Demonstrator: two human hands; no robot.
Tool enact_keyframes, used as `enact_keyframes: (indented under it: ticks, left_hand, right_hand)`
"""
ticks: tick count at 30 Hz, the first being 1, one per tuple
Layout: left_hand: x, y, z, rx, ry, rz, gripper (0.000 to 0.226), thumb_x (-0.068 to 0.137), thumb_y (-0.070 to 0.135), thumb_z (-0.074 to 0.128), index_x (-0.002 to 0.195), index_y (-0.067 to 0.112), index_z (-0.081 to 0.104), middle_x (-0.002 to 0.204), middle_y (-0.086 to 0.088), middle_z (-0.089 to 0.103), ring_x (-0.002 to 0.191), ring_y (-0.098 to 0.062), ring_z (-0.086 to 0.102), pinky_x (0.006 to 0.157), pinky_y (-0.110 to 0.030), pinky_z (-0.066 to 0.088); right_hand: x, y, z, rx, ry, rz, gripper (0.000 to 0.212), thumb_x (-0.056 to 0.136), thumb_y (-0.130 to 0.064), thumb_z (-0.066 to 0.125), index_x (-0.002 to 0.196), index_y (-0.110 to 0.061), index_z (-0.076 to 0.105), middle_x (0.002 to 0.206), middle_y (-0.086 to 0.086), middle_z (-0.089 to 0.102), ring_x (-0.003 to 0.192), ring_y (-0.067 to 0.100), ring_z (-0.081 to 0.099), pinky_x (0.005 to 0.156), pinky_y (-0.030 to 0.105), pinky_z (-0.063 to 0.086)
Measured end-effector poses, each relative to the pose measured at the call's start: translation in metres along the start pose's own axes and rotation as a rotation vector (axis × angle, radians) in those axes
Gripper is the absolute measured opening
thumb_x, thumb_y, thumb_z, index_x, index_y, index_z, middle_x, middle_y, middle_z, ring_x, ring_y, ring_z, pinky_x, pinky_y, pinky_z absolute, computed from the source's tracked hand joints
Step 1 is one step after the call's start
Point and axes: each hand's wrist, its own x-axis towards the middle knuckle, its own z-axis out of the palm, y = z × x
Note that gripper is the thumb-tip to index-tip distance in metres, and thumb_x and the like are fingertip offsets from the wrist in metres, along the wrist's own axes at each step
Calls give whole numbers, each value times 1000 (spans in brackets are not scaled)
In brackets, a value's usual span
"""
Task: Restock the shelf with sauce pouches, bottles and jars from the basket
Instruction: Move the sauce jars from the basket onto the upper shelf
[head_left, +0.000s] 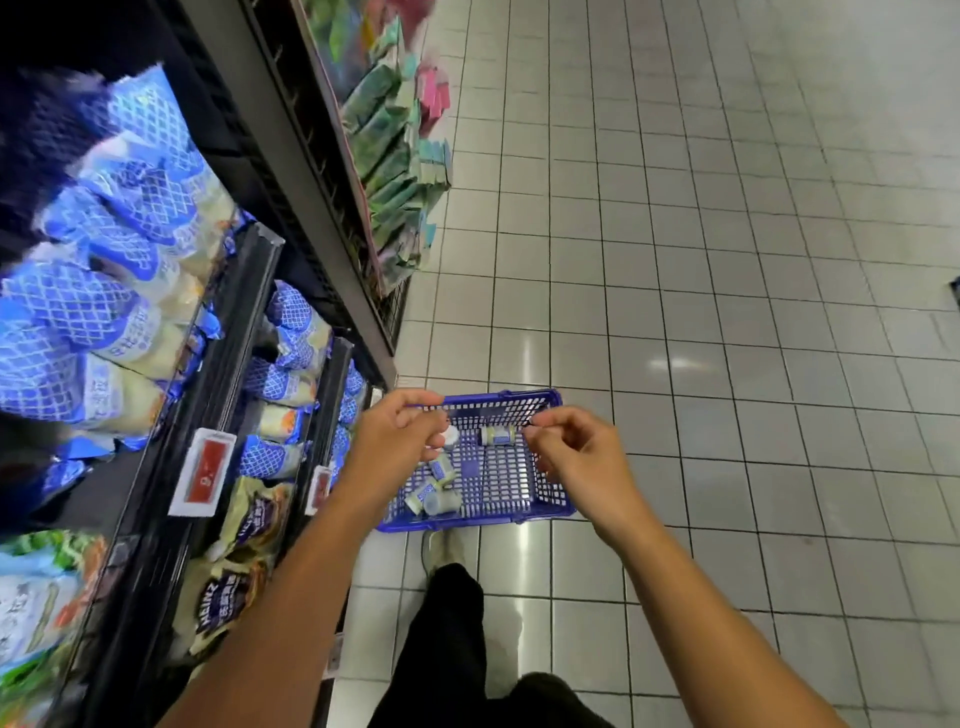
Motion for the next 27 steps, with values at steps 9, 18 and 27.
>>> enact_keyframes:
  ticks: [9, 18, 27]
  left_hand:
    - [110, -54, -8, 29, 45, -237, 14, 93, 6, 61, 90, 19, 66, 64, 3, 69, 54, -9, 61, 53, -22, 53]
    - [192, -179, 17, 102, 68, -471, 12, 93, 11, 61, 85, 20, 62, 61, 2, 64, 48, -7, 58, 51, -22, 51]
    - [299, -369, 55, 142, 98, -710, 14, 96, 18, 58, 82, 21, 60, 69, -2, 64, 60, -14, 58, 55, -26, 50]
  right_hand:
    - [92, 67, 27, -26, 27, 224, 3, 95, -5, 62, 92, -5, 63, 82, 11, 61, 72, 18, 57, 69, 32, 49]
    - [190, 196, 26, -244, -42, 410, 16, 93, -9, 65, 83, -20, 59, 84, 2, 68, 69, 14, 61, 70, 35, 52]
    - [316, 376, 45, -656, -328, 462, 38, 95, -18, 64, 129, -5, 53, 115, 17, 66, 93, 35, 70, 83, 44, 58]
